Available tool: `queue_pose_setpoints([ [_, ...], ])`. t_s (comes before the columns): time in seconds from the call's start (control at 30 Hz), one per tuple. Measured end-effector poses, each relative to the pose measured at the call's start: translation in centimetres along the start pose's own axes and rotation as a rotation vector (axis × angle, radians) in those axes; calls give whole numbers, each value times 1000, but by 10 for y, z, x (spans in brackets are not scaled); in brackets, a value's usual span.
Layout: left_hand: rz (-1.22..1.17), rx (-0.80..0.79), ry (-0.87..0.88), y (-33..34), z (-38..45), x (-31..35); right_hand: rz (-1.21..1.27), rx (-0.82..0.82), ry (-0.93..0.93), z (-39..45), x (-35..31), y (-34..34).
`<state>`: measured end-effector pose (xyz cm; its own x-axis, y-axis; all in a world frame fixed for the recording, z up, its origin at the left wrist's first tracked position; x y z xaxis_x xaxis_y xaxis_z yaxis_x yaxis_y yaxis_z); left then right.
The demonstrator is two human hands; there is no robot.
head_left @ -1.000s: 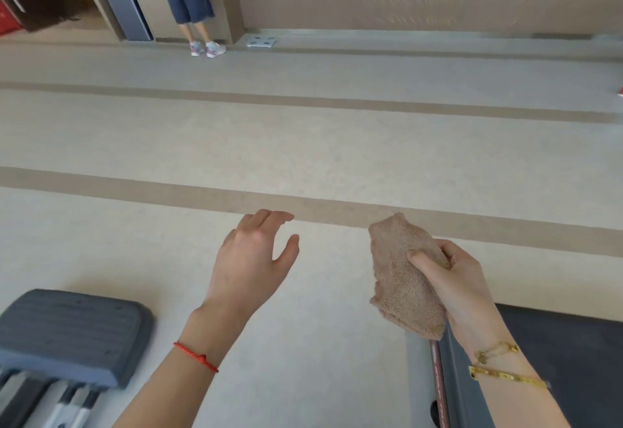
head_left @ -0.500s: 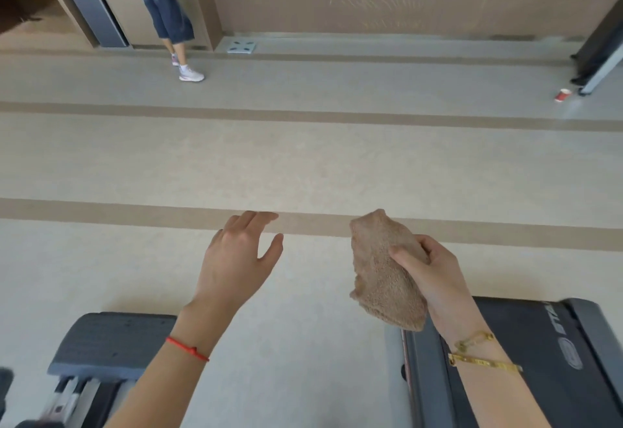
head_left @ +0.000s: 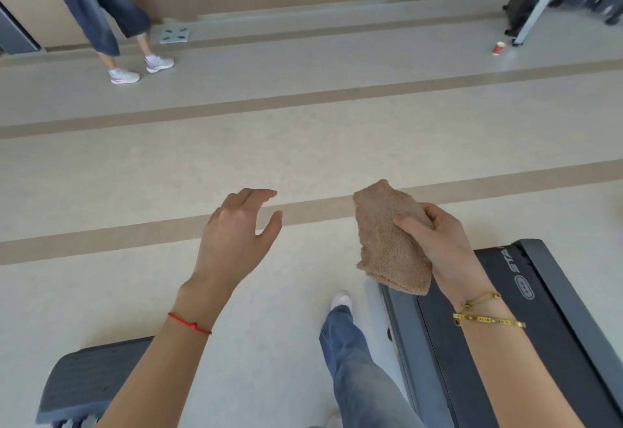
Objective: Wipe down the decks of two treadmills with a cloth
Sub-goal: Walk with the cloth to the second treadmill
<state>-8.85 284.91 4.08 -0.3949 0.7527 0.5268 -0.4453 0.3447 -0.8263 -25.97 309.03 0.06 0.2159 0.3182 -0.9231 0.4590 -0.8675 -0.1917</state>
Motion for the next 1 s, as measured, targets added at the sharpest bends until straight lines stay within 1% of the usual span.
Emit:
queue_pose_setpoints([
  [0.17,-24,-27,56,30,83,14,58,43,23,60,-10,-12],
  [0.47,-54,-76,171,66,247,45,114,150,25,178,-70,-31],
  [0.67,-69,-126,242,100,333,60,130,264,54,238,-89,-53],
  [0.87,-87,-237,378,149,410,80,179,400,84,286,-91,-76],
  [1.0,-111,-324,479,187,469,107,229,498,105,319,-97,-94],
])
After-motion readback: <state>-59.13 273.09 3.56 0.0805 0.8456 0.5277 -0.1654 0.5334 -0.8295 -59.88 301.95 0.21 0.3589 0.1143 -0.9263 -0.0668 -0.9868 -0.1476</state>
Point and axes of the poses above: each hand's wrist, its own z-axis towards the middle knuckle, its own y-axis out of the palm, x = y × z, the point moved 6 cm from there along z, towards the middle knuckle, and after that the axes turned 5 degrees about -z, right-handed, at the moved point
